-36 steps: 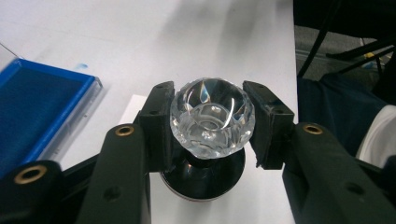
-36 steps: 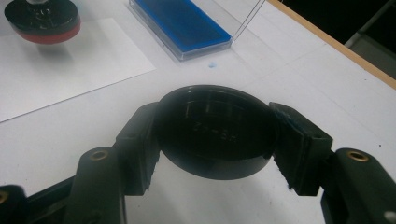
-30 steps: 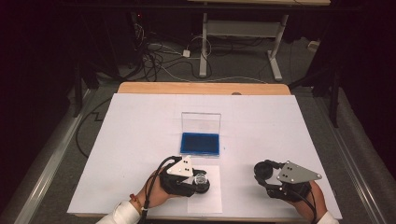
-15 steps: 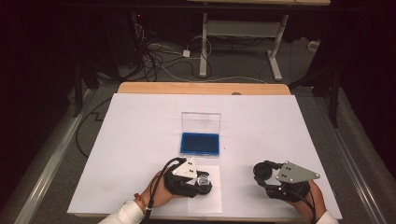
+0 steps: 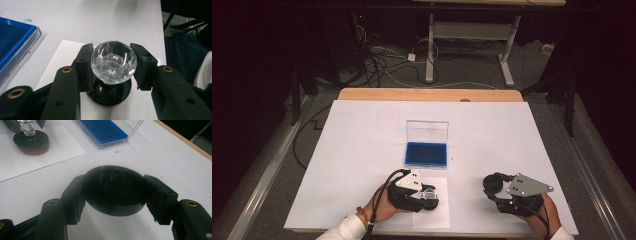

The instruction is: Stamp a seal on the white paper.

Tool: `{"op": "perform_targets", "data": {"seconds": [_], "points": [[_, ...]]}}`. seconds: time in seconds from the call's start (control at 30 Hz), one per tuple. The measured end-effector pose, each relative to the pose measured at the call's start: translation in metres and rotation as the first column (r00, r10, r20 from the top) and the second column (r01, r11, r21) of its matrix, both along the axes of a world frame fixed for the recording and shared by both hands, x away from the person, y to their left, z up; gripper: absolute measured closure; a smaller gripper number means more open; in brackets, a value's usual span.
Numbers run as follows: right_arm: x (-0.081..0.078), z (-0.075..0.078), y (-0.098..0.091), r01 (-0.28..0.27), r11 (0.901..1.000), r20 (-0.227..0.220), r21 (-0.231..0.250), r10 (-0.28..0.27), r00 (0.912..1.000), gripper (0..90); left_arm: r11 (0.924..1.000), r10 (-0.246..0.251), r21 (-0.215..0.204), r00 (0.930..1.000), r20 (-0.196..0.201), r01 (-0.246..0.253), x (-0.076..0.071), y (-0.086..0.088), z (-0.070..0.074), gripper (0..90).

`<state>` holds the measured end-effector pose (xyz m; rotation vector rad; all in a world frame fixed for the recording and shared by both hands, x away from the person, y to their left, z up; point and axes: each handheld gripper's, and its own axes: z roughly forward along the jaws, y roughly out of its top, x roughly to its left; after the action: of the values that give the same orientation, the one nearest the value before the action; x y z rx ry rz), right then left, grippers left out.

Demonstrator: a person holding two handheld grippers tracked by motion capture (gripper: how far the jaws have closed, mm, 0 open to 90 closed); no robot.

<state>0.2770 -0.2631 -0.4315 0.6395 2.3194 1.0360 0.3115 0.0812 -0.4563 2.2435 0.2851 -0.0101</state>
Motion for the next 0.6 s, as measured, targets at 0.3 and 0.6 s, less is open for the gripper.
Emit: {"op": "perform_targets", "data": {"seconds": [0.3,0.6], "points": [[-0.0005,0.0001,0.0001,0.001,1.0,0.003,-0.004,-0.001,1.0,38.4,0.9999,0.007,0.012,0.9999,-0.011,-0.007,0.0005,-0.0018,0.0006,54.4],[0.0005,0.0011,0.0003,0.005,1.0,0.007,-0.003,-0.005,1.0,38.4,0.9994,0.012,0.032,0.9995,-0.029,-0.012,0.0012,-0.0037,0.0025,54.4]]}}
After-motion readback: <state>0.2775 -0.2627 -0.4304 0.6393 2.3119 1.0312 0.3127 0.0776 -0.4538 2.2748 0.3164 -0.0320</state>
